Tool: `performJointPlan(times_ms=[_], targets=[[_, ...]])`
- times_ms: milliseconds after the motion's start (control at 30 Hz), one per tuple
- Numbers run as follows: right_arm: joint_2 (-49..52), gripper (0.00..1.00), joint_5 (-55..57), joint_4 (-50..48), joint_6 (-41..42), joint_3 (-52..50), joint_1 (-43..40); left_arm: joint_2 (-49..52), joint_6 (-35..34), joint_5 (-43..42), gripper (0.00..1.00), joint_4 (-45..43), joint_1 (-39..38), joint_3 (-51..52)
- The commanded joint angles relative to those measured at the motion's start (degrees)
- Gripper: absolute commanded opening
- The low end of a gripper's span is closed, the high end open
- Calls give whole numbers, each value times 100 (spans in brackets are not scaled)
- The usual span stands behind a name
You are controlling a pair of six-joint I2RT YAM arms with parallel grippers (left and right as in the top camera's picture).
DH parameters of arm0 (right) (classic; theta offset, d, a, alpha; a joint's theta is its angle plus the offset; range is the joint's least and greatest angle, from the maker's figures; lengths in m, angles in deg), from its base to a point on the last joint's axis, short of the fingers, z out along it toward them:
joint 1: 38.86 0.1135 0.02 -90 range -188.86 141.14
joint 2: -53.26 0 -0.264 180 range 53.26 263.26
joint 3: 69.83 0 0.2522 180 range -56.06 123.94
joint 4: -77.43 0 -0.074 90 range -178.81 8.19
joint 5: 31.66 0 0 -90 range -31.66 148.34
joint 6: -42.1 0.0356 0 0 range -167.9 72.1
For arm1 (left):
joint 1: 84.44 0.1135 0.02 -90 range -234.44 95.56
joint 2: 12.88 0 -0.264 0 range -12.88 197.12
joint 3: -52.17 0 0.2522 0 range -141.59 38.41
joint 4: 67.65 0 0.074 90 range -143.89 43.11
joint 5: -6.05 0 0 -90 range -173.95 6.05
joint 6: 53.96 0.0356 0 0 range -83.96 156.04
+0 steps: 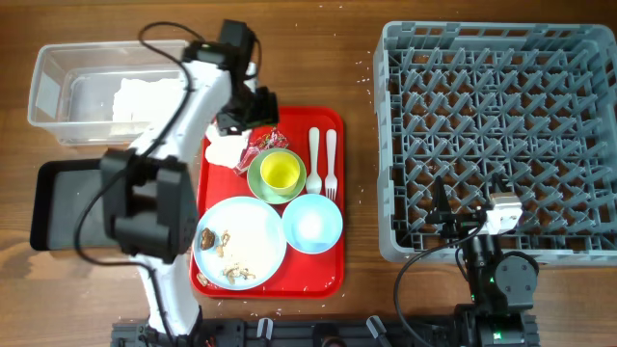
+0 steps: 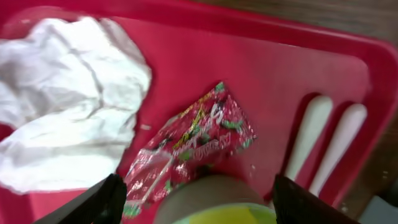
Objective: Sort waste into correct bins and load items into the dishwasher rack
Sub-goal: 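Grasp the red candy wrapper with the left gripper and carry it to the bin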
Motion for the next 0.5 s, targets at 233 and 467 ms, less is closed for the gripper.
performJointPlan(times_ms=[233, 467], targets=[[-37, 100, -85, -13, -72, -7, -28, 654, 116, 837, 74, 114, -208, 33], [-37, 100, -85, -13, -72, -7, -28, 654, 264, 861, 70, -190, -197, 496]])
